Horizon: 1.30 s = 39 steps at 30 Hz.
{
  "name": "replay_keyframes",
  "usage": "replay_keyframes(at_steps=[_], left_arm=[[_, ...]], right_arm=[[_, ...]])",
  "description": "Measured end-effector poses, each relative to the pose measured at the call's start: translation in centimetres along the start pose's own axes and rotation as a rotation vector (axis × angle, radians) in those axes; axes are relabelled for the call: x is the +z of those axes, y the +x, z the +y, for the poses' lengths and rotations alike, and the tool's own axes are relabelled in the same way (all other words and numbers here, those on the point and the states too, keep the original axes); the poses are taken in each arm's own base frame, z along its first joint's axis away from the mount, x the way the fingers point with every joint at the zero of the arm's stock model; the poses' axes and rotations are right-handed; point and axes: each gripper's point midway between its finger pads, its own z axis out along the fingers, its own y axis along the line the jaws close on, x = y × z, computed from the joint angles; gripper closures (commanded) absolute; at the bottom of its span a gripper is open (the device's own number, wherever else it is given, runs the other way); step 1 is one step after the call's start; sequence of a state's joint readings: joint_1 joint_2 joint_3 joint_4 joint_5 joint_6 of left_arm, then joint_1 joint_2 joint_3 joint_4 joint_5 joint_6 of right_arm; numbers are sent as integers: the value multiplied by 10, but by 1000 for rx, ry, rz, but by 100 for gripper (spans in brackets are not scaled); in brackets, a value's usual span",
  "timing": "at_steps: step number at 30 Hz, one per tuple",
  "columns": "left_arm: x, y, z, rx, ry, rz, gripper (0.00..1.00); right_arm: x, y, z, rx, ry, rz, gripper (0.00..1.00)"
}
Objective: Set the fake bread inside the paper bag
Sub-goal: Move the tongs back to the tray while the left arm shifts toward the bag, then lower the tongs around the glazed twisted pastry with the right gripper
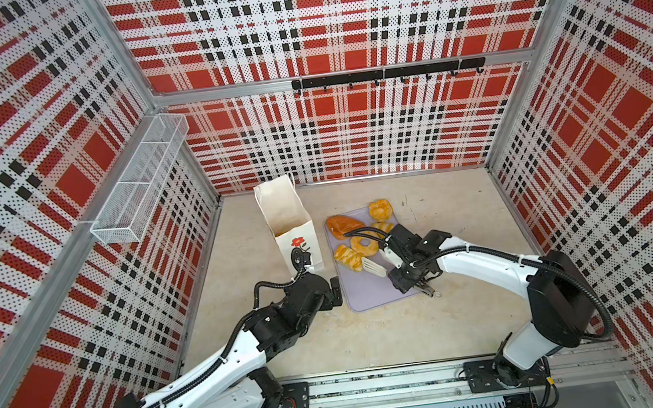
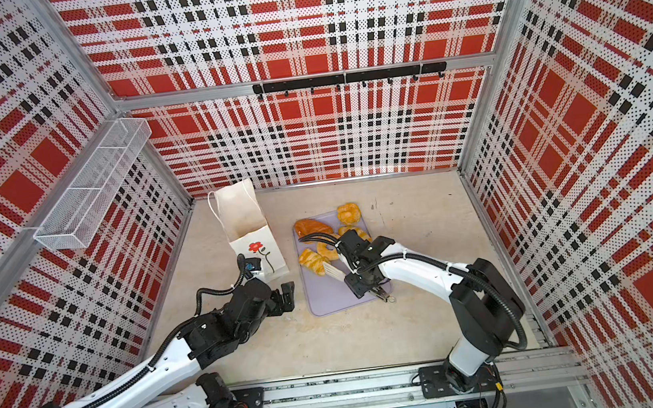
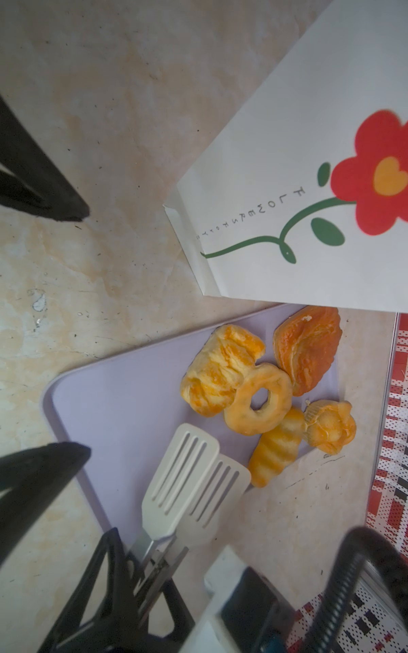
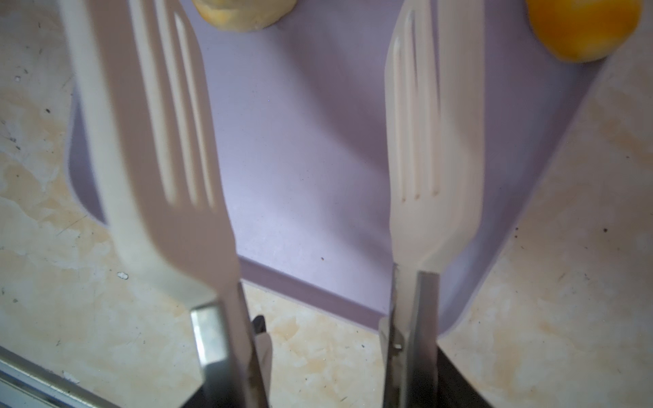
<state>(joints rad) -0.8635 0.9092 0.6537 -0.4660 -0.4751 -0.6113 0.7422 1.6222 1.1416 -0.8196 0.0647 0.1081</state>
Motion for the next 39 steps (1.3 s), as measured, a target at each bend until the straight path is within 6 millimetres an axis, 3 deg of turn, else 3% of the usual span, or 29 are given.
replay_keyframes(at_steps=[14,23,32,39], left_arm=[[-7,1,6,-31,10,-12,1],[-11,5,12,-47,9,-14,1],[-11,7,13,-48,6,-11,1],[-11,8,15,-51,7,-12,1]], right_arm=[[10,-22,18,-80,27,11,40],[8,-17,30,-117,19,30,42],[6,-11,31,-131,30,51,43],[-2,-21,23,-144,91,43,42]])
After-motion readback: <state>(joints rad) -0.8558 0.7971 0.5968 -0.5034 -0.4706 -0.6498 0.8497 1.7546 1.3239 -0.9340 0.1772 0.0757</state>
